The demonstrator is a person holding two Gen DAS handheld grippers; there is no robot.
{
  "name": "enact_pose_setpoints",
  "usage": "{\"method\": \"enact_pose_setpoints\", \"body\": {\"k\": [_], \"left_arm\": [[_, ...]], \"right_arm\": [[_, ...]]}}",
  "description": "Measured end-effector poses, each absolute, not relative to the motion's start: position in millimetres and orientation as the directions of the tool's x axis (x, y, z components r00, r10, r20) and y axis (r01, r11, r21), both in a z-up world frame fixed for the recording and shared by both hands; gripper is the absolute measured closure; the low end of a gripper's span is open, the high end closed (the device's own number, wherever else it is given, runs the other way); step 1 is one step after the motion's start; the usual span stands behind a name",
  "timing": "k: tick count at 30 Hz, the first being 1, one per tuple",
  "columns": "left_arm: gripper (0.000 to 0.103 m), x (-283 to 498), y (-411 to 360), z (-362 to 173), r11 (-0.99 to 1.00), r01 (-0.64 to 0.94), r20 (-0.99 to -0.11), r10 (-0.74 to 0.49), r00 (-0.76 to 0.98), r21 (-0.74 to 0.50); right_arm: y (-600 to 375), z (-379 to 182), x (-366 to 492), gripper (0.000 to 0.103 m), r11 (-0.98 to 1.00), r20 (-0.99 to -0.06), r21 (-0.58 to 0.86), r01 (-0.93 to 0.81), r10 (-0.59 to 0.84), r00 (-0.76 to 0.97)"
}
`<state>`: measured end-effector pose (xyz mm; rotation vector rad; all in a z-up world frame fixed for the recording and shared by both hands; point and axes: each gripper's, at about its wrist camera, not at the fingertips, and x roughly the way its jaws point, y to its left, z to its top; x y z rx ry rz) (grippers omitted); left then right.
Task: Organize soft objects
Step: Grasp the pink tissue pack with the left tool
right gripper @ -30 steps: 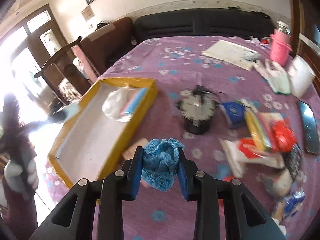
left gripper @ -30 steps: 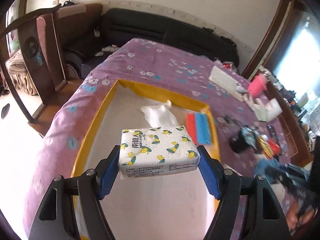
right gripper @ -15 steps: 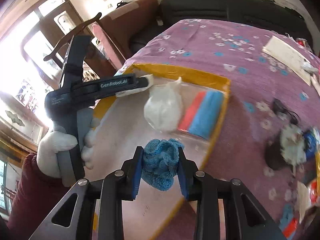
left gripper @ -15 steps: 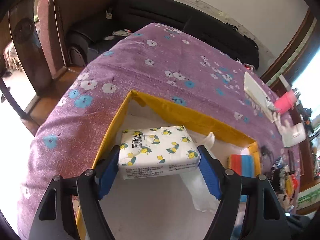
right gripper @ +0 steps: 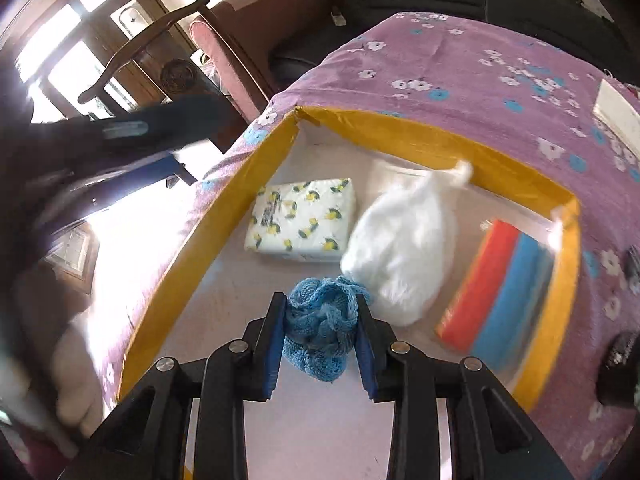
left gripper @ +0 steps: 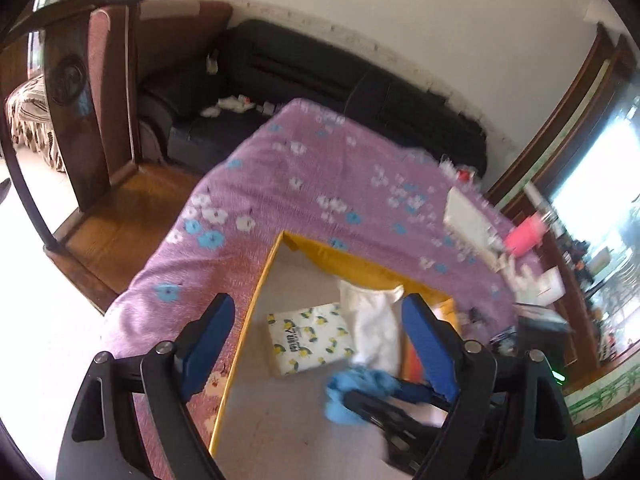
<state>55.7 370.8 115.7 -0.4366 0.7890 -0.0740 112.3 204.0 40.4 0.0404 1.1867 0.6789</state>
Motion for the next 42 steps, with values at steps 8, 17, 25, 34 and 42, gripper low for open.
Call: {"method": "enact_pose_setpoints", "body": {"k": [8,17,25,34,42], "left_arm": [[0.017,5,373,128,0.89,-0.108,-0.613,-0.212,0.761,-0.442],[0.014,-40,307,126,0.945,0.005,-0.593,-0.209,0.777,-0.327],[0.008,-46,195,107,0.933,0.195,-0.65,-0.352,0.673,-0.303],[0.008,-34,98,49,0.935,0.168,-0.809,-0.354,0.469,-0.312],[0.008,-13,77,30,0.971,0.128,-0.876,-0.236,0.42,-0.2]], "right_arm": [[170,70,120,0.05,0.794,-0.772,0.47,-0.385,0.582,0.257],[47,148,49,0.033,0.926,-0.703,0.178,-0.333,0.357,0.615],[-64,130,-35,0.005,0.992,-0.667,-0.071,-0.106,0.032,0.744],[-148,106,-81,0.005,0.995,-0.698,0.101,-0.015,0.081,0.711],[-177,99,-105,0.005,0.978,-0.656,0.211,0.0,0.141,0.742]]}}
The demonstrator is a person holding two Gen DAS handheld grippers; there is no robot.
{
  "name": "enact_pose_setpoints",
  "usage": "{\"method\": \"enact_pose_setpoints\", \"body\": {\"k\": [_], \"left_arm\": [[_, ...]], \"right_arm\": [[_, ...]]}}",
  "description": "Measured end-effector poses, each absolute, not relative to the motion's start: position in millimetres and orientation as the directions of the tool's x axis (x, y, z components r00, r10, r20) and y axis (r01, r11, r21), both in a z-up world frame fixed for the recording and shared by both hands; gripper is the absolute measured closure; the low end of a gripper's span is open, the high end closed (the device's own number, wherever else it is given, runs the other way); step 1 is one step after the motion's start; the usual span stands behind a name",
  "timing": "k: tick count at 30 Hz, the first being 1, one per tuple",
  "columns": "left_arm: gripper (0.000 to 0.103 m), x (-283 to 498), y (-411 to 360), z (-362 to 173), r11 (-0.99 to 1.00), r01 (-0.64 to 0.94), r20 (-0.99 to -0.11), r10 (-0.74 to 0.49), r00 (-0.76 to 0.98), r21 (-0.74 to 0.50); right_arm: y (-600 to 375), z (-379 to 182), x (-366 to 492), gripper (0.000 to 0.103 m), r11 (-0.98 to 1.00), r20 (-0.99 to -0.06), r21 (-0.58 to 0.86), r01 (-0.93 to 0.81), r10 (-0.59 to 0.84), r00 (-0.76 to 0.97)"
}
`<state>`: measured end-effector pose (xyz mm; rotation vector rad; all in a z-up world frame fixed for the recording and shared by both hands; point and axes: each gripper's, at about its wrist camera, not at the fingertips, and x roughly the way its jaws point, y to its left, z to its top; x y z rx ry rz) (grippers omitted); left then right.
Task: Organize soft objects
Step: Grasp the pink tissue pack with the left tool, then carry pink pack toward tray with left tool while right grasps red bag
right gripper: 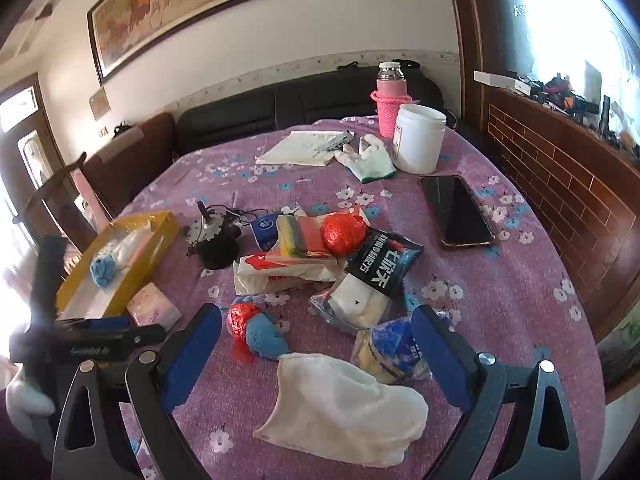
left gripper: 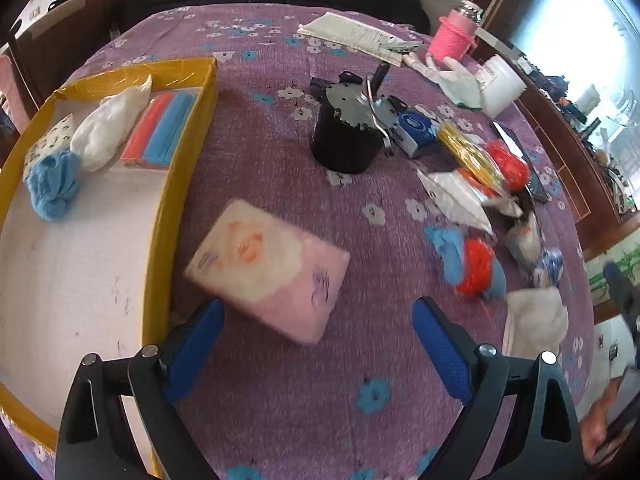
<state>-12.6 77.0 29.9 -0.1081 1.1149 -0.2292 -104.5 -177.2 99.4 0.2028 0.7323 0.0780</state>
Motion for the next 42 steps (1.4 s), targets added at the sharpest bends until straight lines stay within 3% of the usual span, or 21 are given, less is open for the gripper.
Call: {"method": "enact_pose_setpoints", "body": {"k": [7,9,10,20,23,32,38,42], "left_arm": [[0.011,13,49,25,0.983,0.181,-0.882,-0.109,0.459,-0.027],[0.043,10,43,23,0.978,0.207,-0.876,-0.086,0.475,0.016],[0.044,6,39,24,0.972,0.234,-0.873,-0.091,0.478,0.027],[0.038,-5,38,14,0.971,0.234,-0.886,-0.151,0.438,-0.05],[0.047,-16,41,19,0.966,0.244,-0.867,-0.19,0.46,-0.083],[0.047,-66,86,68,0.938,0.245,-0.765,-0.343,0.545,-0.246],[0.047,-81,141,85,0.943,0.171,-0.732,-0.329,0.597,-0.284],[0.047,-89,171,88,0.946,0.124,-0.715,-0.308,0.627,-0.3]], "right_arm": [[-199,96,-111,0.005,0.959,-0.63,0.28,0.038,0.154,0.761],[-203,93,-111,0.005,0.956,-0.635,0.289,0.044,0.157,0.757],[-204,90,-110,0.005,0.956,-0.639,0.289,0.045,0.158,0.753],[-184,75,-86,0.005,0.938,-0.685,0.343,-0.046,0.283,0.671],[-166,75,-81,0.005,0.944,-0.699,0.317,-0.091,0.297,0.65],[-119,62,-58,0.005,0.958,-0.767,0.227,-0.173,0.285,0.575],[-130,71,-64,0.005,0.976,-0.749,0.17,-0.138,0.219,0.625],[-179,79,-76,0.005,0.986,-0.747,0.166,-0.008,0.131,0.652]]}}
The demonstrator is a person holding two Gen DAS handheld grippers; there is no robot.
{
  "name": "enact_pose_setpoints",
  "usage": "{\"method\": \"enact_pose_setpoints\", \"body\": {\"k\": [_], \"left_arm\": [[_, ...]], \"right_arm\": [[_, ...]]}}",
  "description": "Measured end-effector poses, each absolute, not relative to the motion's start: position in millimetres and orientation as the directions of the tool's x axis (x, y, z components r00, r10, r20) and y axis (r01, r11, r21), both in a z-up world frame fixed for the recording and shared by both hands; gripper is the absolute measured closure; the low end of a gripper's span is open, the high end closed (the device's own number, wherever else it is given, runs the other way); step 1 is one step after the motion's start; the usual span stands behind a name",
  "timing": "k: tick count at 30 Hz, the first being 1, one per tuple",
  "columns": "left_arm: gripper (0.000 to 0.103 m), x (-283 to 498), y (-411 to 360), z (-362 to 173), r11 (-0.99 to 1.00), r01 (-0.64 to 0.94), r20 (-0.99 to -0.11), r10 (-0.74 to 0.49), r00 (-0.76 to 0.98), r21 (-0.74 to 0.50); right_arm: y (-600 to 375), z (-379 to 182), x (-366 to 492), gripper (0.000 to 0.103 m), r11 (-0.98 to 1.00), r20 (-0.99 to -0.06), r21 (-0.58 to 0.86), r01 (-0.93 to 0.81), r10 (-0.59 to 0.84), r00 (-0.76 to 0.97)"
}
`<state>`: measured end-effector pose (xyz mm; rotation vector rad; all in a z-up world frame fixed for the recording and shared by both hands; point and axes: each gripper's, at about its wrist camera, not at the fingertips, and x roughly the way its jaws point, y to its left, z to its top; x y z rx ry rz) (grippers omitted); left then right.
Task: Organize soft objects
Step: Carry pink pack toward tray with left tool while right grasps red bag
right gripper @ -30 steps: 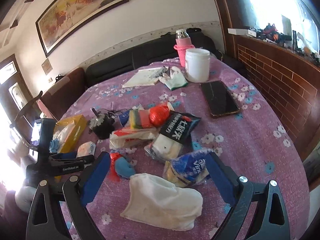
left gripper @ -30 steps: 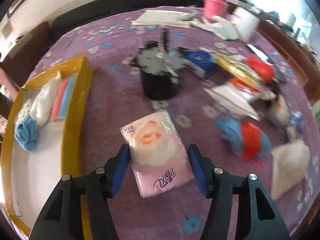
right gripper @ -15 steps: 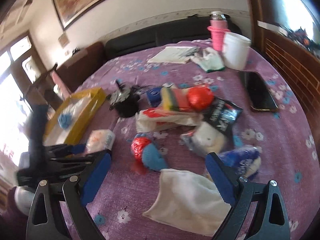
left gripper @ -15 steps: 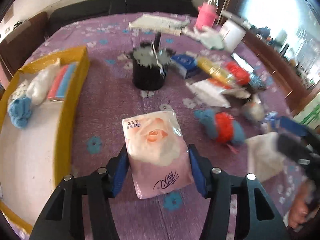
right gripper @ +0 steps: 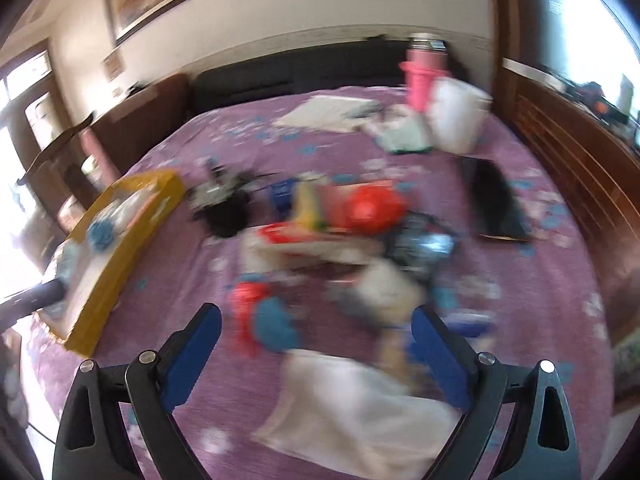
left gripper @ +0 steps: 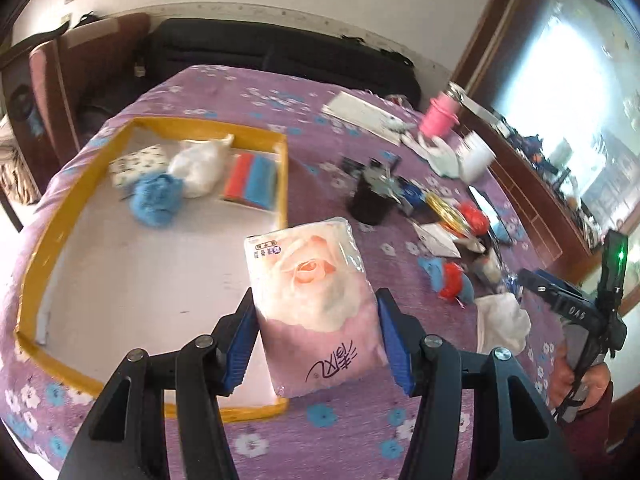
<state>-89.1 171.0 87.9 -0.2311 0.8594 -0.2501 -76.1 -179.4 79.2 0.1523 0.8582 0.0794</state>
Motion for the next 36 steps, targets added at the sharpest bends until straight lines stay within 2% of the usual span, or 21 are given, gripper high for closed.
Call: {"method": "enact_pose_setpoints", "body": {"k": [3,7,11,13,16,20,22,26,27,28,30,36], "left_arm": [[0.047,-89,181,86,0.942,0.106,-0.705,-0.311,0.637,-0.319],[0.047,-86,184,77,0.932,0.098,-0.704,-0.329,0.629,-0.348],[0.047,-87,183,73,0.927,0.105,-0.703,-0.345,0.622,-0.361],[0.047,-90,186,73,0.926,0.103,-0.701,-0.343,0.626,-0.362],[0.047,-93,197,75,0.929,0.086,-0.698,-0.329,0.636,-0.359],[0.047,-94,219,74,0.93,0.036,-0.695,-0.299,0.654,-0.366],[0.047,-92,229,71,0.926,0.015,-0.694,-0.293,0.657,-0.377],[0.047,-89,241,64,0.921,-0.021,-0.705,-0.282,0.65,-0.388],[0.047,-88,243,64,0.921,-0.028,-0.708,-0.278,0.649,-0.388],[0.047,-88,245,63,0.921,-0.034,-0.711,-0.275,0.648,-0.387],[0.047,-88,250,62,0.922,-0.043,-0.714,-0.267,0.647,-0.384],[0.047,-87,260,63,0.916,-0.054,-0.715,-0.272,0.644,-0.397]], "right_arm": [[-210,78,-86,0.005,0.983,-0.771,0.167,0.072,0.085,0.631],[-215,76,-88,0.005,0.985,-0.785,0.15,0.087,0.065,0.616],[-191,83,-76,0.006,0.98,-0.776,0.198,0.023,0.142,0.614],[-184,86,-62,0.016,0.976,-0.765,0.214,0.036,0.144,0.627],[-191,91,-34,0.018,0.973,-0.759,0.215,0.088,0.109,0.641],[-201,81,17,0.023,0.966,-0.798,0.238,0.105,0.132,0.588],[-200,72,39,0.03,0.97,-0.821,0.219,0.105,0.125,0.557],[-190,57,66,0.033,0.985,-0.854,0.146,0.097,0.076,0.514],[-186,53,72,0.039,0.987,-0.861,0.138,0.085,0.077,0.502],[-185,51,73,0.05,0.988,-0.865,0.133,0.081,0.076,0.495],[-180,48,76,0.066,0.99,-0.872,0.124,0.061,0.08,0.483],[-180,77,59,0.069,0.991,-0.823,0.098,0.088,0.031,0.566]]}}
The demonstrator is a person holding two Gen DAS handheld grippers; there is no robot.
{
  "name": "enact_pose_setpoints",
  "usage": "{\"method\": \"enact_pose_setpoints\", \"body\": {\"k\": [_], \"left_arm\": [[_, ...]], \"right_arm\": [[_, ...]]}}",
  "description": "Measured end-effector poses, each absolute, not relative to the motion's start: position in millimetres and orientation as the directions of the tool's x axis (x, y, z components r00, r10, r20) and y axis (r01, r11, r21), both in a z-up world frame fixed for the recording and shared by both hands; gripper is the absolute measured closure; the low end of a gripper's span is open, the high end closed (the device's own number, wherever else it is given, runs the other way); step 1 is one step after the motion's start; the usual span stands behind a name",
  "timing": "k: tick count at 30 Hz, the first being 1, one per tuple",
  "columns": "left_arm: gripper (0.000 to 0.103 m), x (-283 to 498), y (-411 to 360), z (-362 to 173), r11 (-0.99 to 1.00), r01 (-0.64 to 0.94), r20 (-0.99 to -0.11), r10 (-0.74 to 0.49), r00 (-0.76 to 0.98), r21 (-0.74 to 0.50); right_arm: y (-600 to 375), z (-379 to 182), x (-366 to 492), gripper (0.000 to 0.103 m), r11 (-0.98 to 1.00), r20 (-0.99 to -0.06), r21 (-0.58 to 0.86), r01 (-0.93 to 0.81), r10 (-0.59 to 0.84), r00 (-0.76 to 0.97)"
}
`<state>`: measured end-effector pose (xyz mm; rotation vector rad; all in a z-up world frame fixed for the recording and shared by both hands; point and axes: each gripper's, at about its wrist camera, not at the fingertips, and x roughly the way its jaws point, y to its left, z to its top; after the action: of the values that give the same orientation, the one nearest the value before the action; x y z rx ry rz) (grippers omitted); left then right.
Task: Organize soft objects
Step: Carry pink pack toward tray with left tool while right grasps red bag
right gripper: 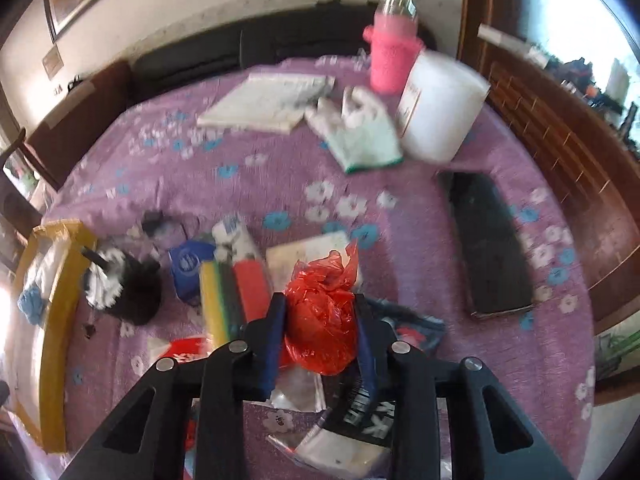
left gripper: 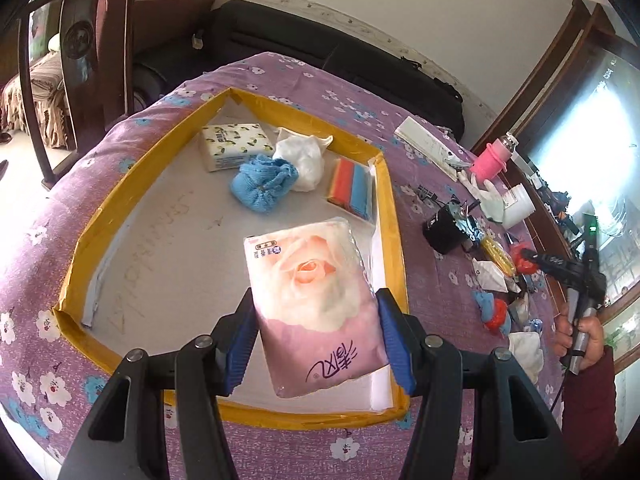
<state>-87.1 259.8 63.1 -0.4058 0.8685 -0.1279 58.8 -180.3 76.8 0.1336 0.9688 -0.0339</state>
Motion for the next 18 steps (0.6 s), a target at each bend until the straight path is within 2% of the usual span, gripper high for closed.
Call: {"method": "enact_pose_setpoints", "body": {"k": [3,9,18], "left_arm": [[0.046,-81,268,66,0.926,-0.061,-0.736,-0.254,0.628,-0.372],[0.046,-47,299,62,0.965,-0.131,-0.83,-0.122,0.544,-0.228],[0.046,31,318,26,0.969,-0.19,-0.912,-0.069,0.404,-0.157]], "right_arm": [[-173,107,43,0.069,0.992,-0.782,0.106,0.07,0.04,0.622],[-107,149,12,0.069,0.977,-0.725,0.163,-0.135,0.212,0.655],[29,127,9,0.069,0.895,-0.762,0.223,-0.387,0.408,0.503]]}}
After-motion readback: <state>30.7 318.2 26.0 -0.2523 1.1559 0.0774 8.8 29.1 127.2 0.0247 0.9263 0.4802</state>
